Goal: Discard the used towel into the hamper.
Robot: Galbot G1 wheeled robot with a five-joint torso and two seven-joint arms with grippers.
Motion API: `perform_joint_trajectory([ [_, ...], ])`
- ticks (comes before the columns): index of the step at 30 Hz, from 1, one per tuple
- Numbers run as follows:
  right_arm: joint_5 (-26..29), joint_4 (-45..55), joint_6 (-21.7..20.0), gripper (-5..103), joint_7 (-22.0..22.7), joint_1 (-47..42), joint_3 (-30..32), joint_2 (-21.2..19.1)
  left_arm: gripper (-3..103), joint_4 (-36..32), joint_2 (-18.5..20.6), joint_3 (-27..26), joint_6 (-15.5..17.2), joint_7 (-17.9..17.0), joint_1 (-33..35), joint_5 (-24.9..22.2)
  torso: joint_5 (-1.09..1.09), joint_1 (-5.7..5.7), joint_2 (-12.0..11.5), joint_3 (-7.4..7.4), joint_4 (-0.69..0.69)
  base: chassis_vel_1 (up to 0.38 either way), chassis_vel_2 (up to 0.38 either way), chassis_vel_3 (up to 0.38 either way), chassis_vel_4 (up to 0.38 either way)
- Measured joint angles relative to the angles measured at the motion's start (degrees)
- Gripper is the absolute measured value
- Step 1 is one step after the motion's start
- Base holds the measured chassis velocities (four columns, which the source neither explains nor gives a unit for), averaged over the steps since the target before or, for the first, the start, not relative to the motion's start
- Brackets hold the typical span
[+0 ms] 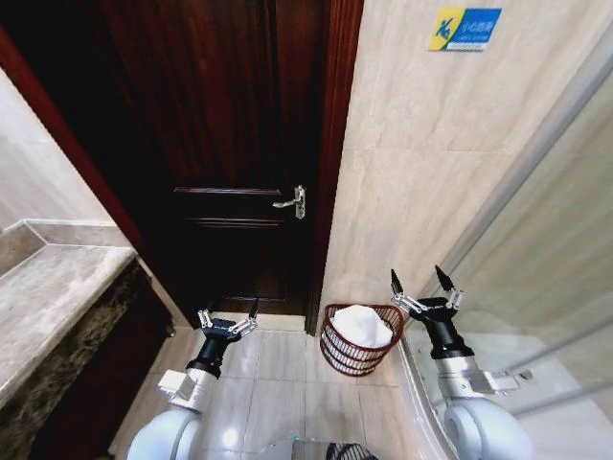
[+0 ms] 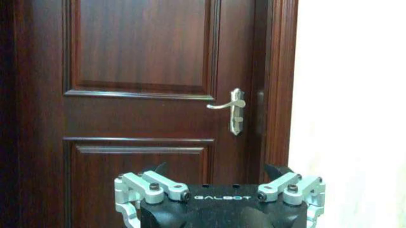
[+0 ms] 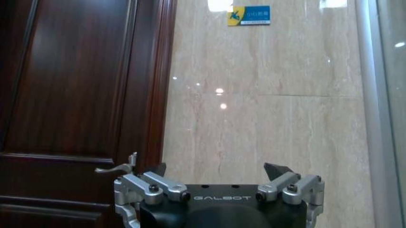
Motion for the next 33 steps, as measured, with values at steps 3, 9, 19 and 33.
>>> perform_joint_trajectory([
  [3,0.0,0.0,0.0,100,0.0,0.0,0.0,0.0,100,0.0,0.0,0.0,0.0,0.0,0.0,0.0,0.01,0.0,0.0,0.0,0.01,0.104,-0.094,-0.083,0.117],
  [9,0.0,0.0,0.0,100,0.0,0.0,0.0,0.0,100,0.0,0.0,0.0,0.0,0.0,0.0,0.0,0.0,0.01,0.0,0.0,0.0,0.107,-0.099,-0.105,0.109],
  [19,0.0,0.0,0.0,100,0.0,0.0,0.0,0.0,100,0.0,0.0,0.0,0.0,0.0,0.0,0.0,0.0,0.0,0.0,0.0,0.0,0.12,-0.104,-0.113,0.113],
  [33,0.0,0.0,0.0,100,0.0,0.0,0.0,0.0,100,0.0,0.0,0.0,0.0,0.0,0.0,0.0,0.01,0.0,0.0,0.01,0.0,0.104,-0.104,-0.107,0.105],
])
